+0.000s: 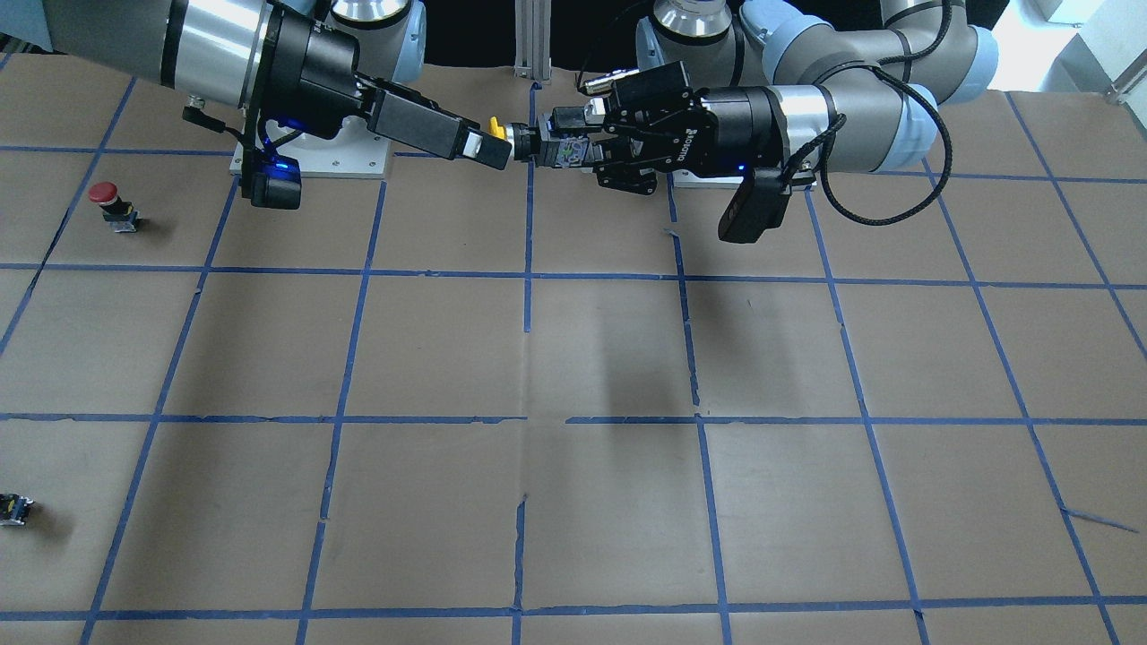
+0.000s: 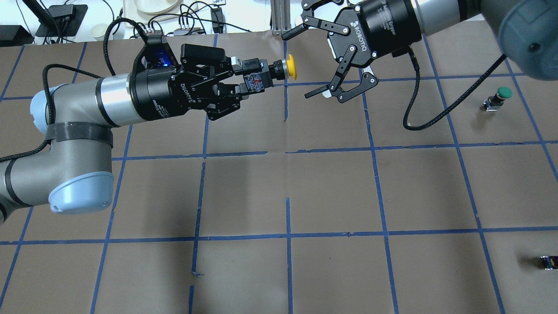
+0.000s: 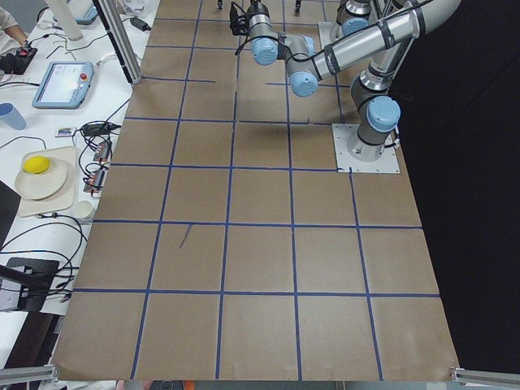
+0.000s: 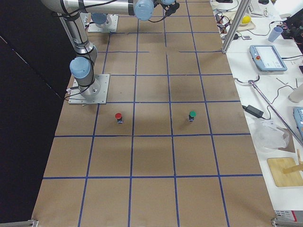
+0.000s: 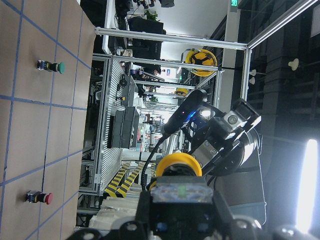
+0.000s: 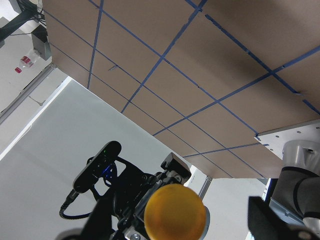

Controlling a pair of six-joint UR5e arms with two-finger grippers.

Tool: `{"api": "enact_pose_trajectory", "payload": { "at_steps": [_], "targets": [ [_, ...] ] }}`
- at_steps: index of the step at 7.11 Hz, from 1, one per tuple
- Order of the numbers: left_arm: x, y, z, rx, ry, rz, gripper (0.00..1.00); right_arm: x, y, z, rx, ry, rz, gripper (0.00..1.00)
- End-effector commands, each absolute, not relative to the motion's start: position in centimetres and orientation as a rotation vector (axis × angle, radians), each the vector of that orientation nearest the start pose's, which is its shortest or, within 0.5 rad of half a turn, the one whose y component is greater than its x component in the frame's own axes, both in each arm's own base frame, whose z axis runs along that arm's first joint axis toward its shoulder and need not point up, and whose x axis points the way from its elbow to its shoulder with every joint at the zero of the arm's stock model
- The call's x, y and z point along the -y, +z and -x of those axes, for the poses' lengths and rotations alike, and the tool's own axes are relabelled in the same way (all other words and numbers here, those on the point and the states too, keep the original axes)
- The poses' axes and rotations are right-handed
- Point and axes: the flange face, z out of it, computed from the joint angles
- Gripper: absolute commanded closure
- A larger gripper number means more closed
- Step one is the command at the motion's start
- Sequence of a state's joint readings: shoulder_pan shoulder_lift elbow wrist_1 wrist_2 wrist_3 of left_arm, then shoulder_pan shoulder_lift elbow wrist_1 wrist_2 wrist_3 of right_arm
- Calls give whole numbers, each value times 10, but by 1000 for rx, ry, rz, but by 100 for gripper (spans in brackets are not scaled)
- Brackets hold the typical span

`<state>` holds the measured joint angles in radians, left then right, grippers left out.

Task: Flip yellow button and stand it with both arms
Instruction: 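Close the right gripper on the yellow cap held by the left gripper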

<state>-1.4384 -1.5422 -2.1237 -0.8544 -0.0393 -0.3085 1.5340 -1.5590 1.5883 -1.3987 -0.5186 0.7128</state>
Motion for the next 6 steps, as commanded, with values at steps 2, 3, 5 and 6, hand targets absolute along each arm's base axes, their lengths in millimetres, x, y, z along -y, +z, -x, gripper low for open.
{"api": "enact_pose_trajectory", "payload": {
  "at_steps": [2,3,5,6],
  "targets": [
    [450,413,174,1518,8,-183,88,487,506,-203,-1932,658,-926,20],
    [450,412,174,1517,7,-184,88,487,507,-203,-1924,663,-926,24],
    [450,414,174,1518,9,-182,88,489,508,-204,-1890,679,-933,25],
    [450,412,174,1517,7,-184,88,490,506,-204,-1890,682,-935,33]
  ]
}}
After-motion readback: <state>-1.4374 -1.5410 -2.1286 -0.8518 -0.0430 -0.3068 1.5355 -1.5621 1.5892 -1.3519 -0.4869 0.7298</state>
